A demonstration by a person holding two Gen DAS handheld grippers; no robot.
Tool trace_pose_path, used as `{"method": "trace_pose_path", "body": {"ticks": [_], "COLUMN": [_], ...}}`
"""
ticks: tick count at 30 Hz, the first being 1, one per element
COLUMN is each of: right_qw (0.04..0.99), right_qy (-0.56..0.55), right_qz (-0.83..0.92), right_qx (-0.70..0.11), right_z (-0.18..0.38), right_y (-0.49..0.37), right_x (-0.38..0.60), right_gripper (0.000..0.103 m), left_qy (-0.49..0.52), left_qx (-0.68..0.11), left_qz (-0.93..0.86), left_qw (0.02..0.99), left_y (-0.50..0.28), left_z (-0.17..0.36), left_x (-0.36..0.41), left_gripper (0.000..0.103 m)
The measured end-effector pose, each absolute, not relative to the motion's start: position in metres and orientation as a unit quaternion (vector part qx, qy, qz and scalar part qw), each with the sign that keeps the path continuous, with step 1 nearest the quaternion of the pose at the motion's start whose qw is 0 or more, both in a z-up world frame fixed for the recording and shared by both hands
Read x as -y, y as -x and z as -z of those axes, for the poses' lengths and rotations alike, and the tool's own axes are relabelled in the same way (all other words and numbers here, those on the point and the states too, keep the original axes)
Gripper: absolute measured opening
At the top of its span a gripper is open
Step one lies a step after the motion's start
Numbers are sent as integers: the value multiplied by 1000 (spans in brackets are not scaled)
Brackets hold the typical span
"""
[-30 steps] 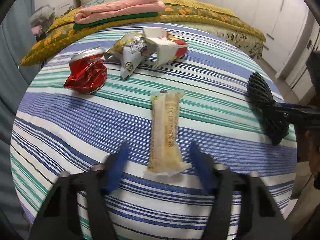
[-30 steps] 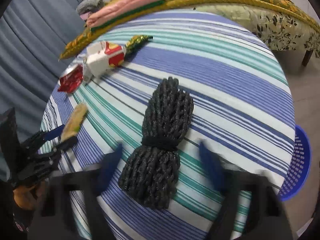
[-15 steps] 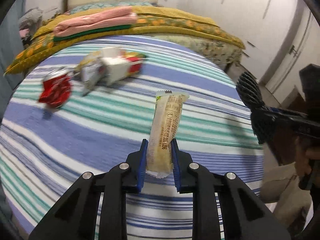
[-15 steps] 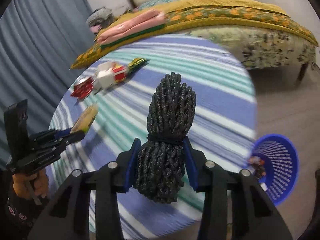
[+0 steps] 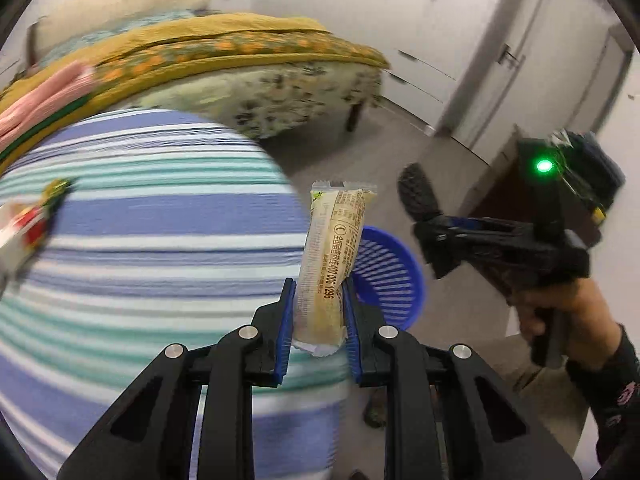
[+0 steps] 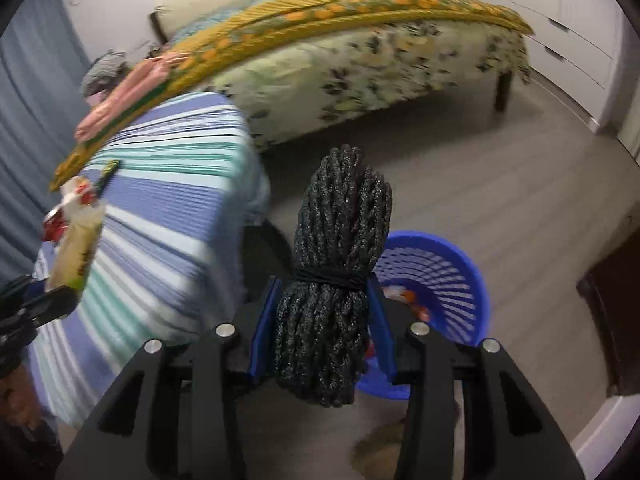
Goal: Collect trash
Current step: 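Drop the bread stick from the left tool into the wastebasket while the right tool drops the rope, then move both tools back over the bed toward the red can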
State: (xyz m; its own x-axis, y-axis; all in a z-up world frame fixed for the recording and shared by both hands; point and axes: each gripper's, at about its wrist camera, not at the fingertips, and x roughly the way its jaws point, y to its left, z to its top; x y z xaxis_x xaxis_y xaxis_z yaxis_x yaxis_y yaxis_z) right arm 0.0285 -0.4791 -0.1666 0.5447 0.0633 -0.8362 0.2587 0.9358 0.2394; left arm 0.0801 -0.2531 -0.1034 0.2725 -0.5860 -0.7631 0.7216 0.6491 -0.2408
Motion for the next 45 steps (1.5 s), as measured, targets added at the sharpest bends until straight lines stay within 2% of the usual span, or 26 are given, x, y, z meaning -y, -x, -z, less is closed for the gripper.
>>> {"method": "trace_pose_path", "body": {"ticks": [4,13,14,15,16,17,21,23,29,33,41,45], "right_qw": [854,846,844,843,842,840,841,843,851,867,910,916], "right_qy": [-192,-214,-217,-220,-226,-232,-242,-242,-220,-192,-52,-32], "right_qz": [83,102,104,105,110,118,139,148,159,158,78,7], "right_qx": [-477,-478,-479,-479,-478,-475,-464,-457,-449,-431,-405,-399], "right_z": [188,208,211,213,215,216,210,206,200,189,169,162], "right_y": [-18,-17,-17,-18,-17,-16,-11,-9,-10,-16,-31,-39], "right_x": [516,557,561,564,568,573,584,587,575,549,425,345], "right_gripper": [41,43,45,53,66,69,73,77,80,87,87,88], "left_qy": [-93,-127,-130,-131,-131,-132,-128,-120,-115,-118,-127,-118], "left_qx": [-444,-464,-463,-464,-465,-467,-470,-460,-426,-410,-427,-434], "left_qz": [431,436,437,439,439,437,425,426,418,393,275,218], "left_qw": [780,761,760,759,757,757,763,769,794,815,852,866], "left_y": [-73,-86,-87,-91,-93,-95,-98,-94,-77,-71,-81,-96], "left_z": [117,181,188,198,205,210,212,201,159,142,151,154], "left_x": [309,408,415,426,431,436,439,429,379,323,177,100], "left_gripper": [22,24,27,31,43,52,64,76,89,92,92,92]}}
